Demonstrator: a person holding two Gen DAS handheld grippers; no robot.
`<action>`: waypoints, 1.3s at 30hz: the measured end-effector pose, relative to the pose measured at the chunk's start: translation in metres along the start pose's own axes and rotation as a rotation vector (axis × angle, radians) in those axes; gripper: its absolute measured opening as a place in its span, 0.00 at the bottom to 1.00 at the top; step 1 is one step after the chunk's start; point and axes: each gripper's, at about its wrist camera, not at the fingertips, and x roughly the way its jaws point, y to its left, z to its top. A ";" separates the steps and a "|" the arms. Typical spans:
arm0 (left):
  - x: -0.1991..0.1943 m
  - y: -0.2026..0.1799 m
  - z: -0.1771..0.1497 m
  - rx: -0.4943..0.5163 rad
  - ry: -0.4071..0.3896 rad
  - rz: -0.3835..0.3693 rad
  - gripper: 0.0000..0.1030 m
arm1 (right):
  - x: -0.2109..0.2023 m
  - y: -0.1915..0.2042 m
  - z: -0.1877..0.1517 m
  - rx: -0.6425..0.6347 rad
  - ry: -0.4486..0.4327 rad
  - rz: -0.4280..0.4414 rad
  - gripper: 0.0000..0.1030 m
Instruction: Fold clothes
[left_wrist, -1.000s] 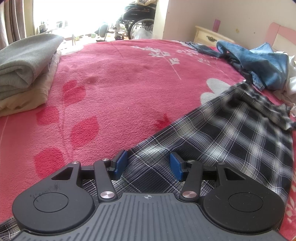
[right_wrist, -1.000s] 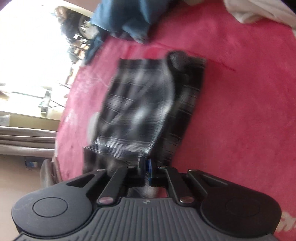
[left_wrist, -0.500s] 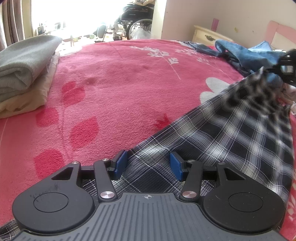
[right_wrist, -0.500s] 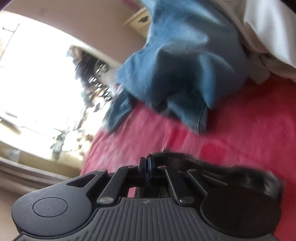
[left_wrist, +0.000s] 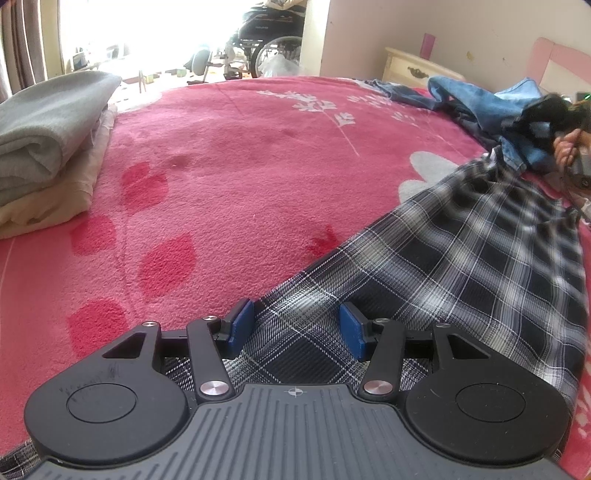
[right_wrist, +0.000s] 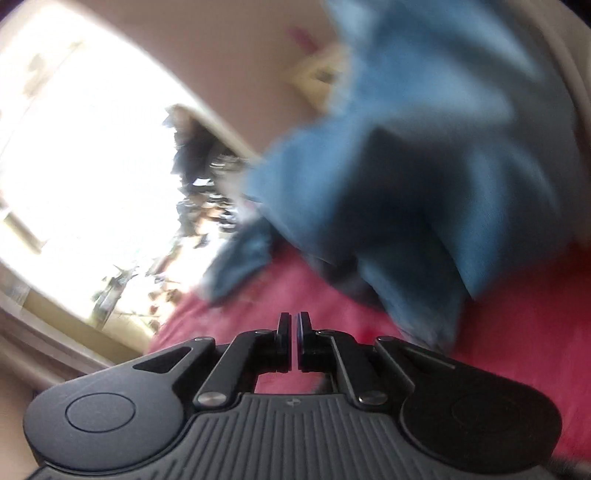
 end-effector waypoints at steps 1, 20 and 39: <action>0.000 0.000 0.000 0.001 0.000 0.000 0.50 | -0.006 0.009 -0.003 -0.070 0.020 0.023 0.04; 0.002 -0.001 0.001 -0.006 -0.003 0.004 0.52 | 0.042 0.065 -0.035 -0.686 0.215 -0.161 0.10; 0.003 -0.001 0.004 -0.008 0.006 0.009 0.52 | -0.050 0.022 -0.073 -1.002 0.510 0.021 0.17</action>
